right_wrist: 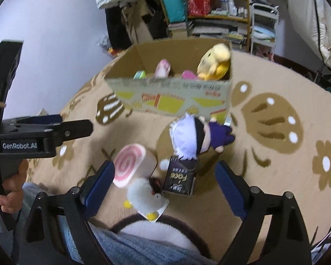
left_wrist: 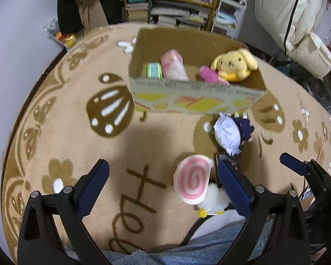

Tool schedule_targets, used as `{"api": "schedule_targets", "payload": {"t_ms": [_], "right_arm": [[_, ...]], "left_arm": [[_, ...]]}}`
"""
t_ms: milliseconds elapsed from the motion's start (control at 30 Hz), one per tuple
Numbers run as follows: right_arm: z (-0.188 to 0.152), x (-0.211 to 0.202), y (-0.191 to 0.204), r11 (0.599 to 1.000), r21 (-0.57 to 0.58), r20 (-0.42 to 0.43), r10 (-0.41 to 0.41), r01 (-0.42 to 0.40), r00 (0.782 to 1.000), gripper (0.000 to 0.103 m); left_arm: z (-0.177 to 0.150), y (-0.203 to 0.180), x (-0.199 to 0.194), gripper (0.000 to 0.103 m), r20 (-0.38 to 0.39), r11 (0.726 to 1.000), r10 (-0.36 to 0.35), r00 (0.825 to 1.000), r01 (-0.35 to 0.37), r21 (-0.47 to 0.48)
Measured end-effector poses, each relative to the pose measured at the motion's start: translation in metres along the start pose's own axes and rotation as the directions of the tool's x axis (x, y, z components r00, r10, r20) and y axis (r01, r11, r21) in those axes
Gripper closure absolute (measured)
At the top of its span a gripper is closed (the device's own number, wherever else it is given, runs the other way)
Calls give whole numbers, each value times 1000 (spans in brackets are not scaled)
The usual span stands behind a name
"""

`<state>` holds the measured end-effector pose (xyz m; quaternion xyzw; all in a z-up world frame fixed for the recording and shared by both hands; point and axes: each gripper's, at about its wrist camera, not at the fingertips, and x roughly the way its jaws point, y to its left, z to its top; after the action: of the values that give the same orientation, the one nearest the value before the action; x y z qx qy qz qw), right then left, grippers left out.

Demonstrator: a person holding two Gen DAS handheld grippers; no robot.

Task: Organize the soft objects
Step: 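Grasp the pink swirl cushion with the left tool while the right tool grasps the white fluffy plush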

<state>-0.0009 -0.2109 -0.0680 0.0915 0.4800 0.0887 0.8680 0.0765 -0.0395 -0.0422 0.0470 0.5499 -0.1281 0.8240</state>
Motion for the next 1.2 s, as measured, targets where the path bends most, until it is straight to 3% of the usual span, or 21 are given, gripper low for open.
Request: {"api": "schedule_targets", "payload": {"t_ms": [433,633,800,900,1000,1200], "right_arm": [[-10,42,9,999,-37,-164,18,-25,986,16],[-15,61,11,998,-40,-239,41,-52,970,22],[-19,77,18,995,-56,-302,58,-78,952,31],[-21,87,20,993,-54,-343,78,-102,936,43],[-22,94,21,991,-44,-367,101,-126,925,47],[-28,118,24,987,-4,-436,142,-159,889,59]], "left_arm": [[-3,-17,60,5,-191,998,-39,981,48,40],[-6,-26,86,5,-275,997,-46,960,62,52],[-7,-26,104,7,-328,998,-13,945,32,52],[-9,-26,109,12,-347,998,-16,938,33,45],[-10,-26,112,18,-360,998,-37,932,54,38],[-17,-22,118,40,-379,996,-89,921,93,-7]]}}
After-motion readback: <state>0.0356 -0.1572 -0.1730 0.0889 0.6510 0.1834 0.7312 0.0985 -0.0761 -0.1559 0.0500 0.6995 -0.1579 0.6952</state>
